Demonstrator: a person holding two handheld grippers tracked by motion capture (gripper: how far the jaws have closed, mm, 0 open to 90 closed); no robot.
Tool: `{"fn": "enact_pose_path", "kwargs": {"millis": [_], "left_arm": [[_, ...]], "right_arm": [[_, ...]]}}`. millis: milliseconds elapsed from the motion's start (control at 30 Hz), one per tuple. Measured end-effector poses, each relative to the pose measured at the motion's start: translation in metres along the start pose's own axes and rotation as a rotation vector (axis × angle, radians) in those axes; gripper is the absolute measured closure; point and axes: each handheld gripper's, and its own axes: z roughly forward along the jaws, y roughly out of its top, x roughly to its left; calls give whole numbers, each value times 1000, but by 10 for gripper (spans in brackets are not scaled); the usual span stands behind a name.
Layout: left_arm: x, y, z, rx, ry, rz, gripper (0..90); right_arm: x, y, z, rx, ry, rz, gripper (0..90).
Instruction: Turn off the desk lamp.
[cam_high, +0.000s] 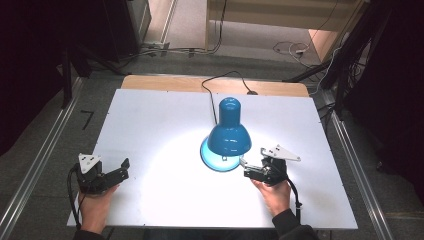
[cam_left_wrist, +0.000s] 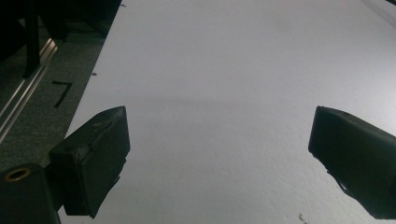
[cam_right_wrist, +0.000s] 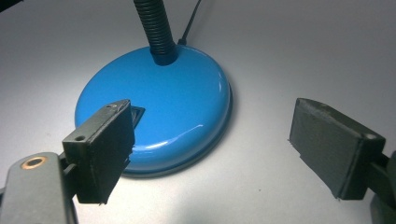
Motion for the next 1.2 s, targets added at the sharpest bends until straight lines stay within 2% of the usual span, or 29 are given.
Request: {"fn": "enact_pose_path", "kwargs": {"millis": [233, 467, 500, 533, 567, 767, 900, 933, 967, 1133, 1167, 1200], "left_arm": [[0, 0, 0, -1, -1, -1, 58], [0, 0, 0, 0, -2, -2, 58], [0, 0, 0, 1, -2, -2, 58], [0, 0, 0, 0, -2, -2, 58], [0, 0, 0, -1, -2, -2, 59], [1, 0, 0, -1, -3, -3, 58], [1, 0, 0, -1, -3, -3, 58], [1, 0, 0, -1, -3, -3, 58], [1, 0, 0, -1, -4, -3, 58], [0, 0, 0, -1, -5, -2, 59], [0, 0, 0, -1, -5, -2, 59], [1, 0, 0, -1, -4, -3, 58]], "right_arm": [[6, -1, 4, 8, 8, -9, 133], [13, -1, 7, -1, 9, -21, 213], [15, -1, 9, 0, 12, -18, 275], [15, -1, 9, 0, 12, -18, 275], [16, -2, 11, 3, 13, -18, 331], [23, -4, 17, 3, 6, -27, 406], [28, -5, 20, 4, 19, -35, 489], [31, -5, 21, -1, 23, -41, 568], [31, -5, 21, -1, 23, -41, 568], [38, -6, 25, 2, 25, -57, 727], [38, -6, 25, 2, 25, -57, 727], [40, -7, 26, -8, 27, -63, 801]]}}
